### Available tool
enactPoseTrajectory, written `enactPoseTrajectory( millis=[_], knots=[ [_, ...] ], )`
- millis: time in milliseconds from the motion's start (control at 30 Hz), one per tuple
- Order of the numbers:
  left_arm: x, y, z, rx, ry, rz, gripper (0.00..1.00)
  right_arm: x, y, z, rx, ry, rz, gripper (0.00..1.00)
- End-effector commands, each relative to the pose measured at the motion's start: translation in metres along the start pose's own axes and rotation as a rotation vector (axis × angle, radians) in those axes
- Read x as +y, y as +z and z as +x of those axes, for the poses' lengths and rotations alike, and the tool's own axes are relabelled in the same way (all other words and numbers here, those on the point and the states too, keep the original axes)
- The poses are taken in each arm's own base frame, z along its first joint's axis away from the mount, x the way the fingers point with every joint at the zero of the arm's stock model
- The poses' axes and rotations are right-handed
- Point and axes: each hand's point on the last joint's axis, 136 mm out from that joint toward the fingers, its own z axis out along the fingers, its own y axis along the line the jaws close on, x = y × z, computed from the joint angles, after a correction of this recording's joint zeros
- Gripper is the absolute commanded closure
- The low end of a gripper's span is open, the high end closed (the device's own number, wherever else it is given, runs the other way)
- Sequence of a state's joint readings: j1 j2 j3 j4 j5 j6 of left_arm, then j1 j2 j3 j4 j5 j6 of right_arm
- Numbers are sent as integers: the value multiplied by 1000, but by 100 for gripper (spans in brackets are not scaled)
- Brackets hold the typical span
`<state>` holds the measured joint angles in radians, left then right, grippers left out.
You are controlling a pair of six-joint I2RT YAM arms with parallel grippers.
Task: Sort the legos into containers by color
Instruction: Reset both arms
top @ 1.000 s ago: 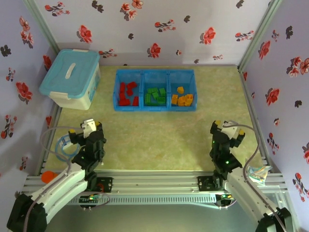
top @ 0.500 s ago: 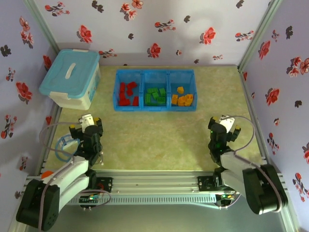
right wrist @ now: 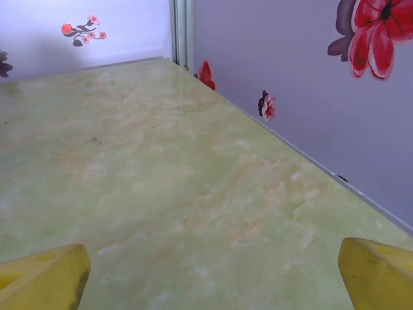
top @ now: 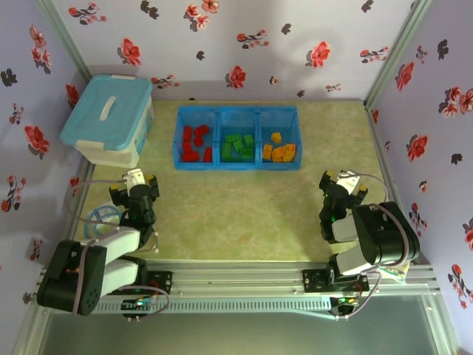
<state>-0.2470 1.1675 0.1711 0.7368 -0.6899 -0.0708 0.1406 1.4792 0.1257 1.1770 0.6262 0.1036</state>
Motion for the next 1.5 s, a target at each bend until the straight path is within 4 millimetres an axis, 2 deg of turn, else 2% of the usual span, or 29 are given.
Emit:
enactPoseTrajectory(
  millis=[0,300,467,767,867,933,1133,1233,1300,1400,1467],
  knots=[
    [-2,7,-30,-96,-66,8,0,13,2,-26,-98,43,-67,1],
    [-6,11,-34,-154,-69,26,0,26,-4,-23,-110,5,-132,1],
    [-5,6,-33,-182,-80,45,0,50,-6,-18,-103,-82,-205,1],
    [-3,11,-32,-182,-74,41,0,49,-6,-17,-99,-81,-210,1],
    [5,25,-19,-175,-140,36,0,53,-4,-13,-88,-87,-229,1],
    [0,32,-20,-149,-121,55,0,56,0,-12,-82,-95,-232,1],
    [-10,29,-19,-161,-97,118,0,54,1,-12,-82,-89,-221,1],
    [-34,30,-13,-149,-9,220,0,50,9,-14,-76,-72,-183,1],
    [-53,35,-12,-151,68,262,0,45,23,-15,-27,-53,-134,1],
    [-53,34,-11,-147,59,271,0,42,50,-5,144,-6,-155,1],
    [-53,35,-11,-146,61,271,0,38,49,-6,120,8,-160,1]
  ],
)
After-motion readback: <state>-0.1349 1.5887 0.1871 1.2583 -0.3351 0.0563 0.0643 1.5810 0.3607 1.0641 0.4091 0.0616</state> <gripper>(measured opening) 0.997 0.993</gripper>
